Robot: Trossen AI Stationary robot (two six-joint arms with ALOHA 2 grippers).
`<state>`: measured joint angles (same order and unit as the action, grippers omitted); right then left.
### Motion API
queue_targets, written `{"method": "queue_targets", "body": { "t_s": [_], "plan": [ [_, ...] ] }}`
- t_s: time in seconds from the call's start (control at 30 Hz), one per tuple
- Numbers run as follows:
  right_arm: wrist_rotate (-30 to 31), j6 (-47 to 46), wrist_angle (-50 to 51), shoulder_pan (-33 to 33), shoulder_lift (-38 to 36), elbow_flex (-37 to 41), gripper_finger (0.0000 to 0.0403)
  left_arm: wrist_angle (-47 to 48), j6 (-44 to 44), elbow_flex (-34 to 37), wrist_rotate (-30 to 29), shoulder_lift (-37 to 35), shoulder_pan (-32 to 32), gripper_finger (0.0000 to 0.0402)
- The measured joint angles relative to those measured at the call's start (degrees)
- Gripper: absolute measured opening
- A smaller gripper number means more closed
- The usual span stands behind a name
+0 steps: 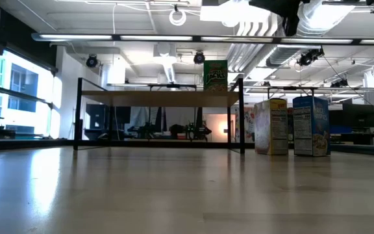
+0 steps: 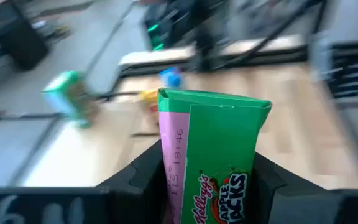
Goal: Stack cereal on shelf
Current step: Put the green cereal box on the shelf aligned with the other green cereal box
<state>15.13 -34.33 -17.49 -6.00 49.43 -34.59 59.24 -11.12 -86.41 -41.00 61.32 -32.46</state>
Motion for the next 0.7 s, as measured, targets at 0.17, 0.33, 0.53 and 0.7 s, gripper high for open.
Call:
{"method": "queue_targets", "body": {
  "t_s": [0.17, 0.33, 0.53, 0.7],
  "plan": [
    [1.62, 5.63, -7.49, 0.02, 0.0, 0.0, 0.0197, -10.92, 9.95, 0.01, 16.66, 5.12, 21.77, 0.0135],
    [1.7, 12.4, -10.26, 0.02, 0.0, 0.0, 0.0197, -20.85, 16.37, 0.02, 24.3, 13.03, 34.56, 0.0135],
    [5.48, 18.8, -10.13, 0.13, 0.5, -0.04, 0.0197, -23.99, 19.3, 0.02, 26.85, 21.13, 41.76, 0.0135],
    [11.42, 24.27, 2.44, 2.38, 2.86, -5.86, 0.0197, -26.08, 23.92, 0.09, 33.75, 26.27, 43.89, 0.0135]
  ]
}}
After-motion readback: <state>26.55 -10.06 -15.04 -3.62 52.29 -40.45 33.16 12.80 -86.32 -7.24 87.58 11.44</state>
